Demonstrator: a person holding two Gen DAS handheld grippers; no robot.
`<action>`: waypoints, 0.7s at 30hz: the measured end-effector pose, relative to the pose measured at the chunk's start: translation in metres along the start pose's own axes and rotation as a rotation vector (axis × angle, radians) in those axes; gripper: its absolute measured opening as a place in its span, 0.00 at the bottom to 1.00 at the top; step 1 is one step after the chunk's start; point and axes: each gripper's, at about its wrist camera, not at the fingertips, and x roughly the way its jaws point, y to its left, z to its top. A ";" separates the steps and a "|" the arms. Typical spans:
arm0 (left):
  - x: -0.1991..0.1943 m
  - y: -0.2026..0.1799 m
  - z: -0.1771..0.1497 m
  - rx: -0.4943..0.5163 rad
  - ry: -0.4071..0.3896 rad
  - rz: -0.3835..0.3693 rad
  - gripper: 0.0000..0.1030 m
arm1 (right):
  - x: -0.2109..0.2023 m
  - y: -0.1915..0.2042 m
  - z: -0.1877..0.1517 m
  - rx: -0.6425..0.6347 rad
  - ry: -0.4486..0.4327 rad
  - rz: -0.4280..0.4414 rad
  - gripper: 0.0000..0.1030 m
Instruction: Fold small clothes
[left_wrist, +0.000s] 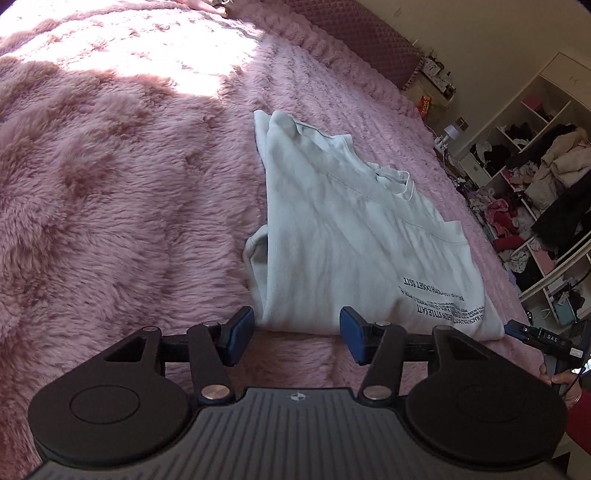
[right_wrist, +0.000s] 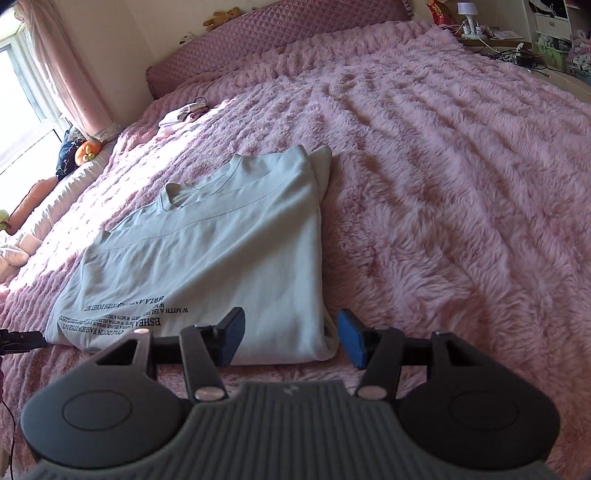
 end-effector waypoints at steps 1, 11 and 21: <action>-0.004 0.002 0.002 -0.011 -0.022 0.004 0.60 | -0.001 0.002 -0.003 -0.007 0.000 -0.006 0.51; 0.010 0.033 0.014 -0.268 -0.027 -0.078 0.62 | 0.013 0.003 -0.005 0.029 -0.010 0.000 0.51; 0.030 0.006 0.011 -0.164 -0.039 -0.070 0.39 | 0.020 0.005 0.003 0.020 0.023 -0.017 0.02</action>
